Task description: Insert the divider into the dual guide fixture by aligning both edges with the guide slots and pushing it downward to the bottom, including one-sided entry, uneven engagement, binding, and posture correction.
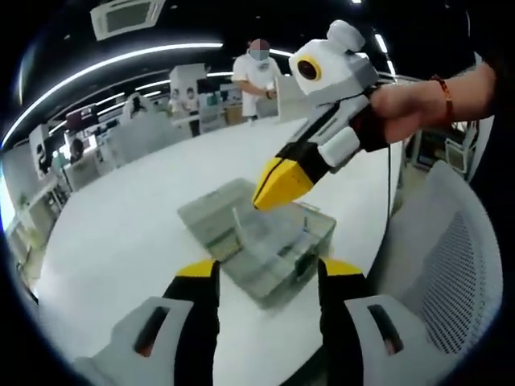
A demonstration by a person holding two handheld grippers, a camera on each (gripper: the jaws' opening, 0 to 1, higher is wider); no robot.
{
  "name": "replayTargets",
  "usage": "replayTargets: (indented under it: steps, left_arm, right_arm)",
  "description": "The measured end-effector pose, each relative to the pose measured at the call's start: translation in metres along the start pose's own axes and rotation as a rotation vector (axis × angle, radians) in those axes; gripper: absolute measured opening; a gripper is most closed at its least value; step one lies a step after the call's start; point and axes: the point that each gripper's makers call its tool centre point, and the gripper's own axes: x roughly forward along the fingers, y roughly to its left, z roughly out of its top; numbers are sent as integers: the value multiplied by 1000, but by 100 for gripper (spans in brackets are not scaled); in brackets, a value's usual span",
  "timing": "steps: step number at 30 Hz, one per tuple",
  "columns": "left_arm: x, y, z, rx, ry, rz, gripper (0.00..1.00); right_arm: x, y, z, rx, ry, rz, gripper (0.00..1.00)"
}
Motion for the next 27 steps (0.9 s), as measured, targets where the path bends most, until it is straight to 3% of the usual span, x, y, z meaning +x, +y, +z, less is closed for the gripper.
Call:
replayTargets:
  steps: [15, 27]
  left_arm:
    - [-2, 5, -4, -29, -1, 19, 57]
    - [-3, 6, -7, -49, 7, 19, 70]
  right_arm:
    - [18, -3, 3, -226, 41, 80, 0]
    - [23, -3, 6, -270, 31, 125, 0]
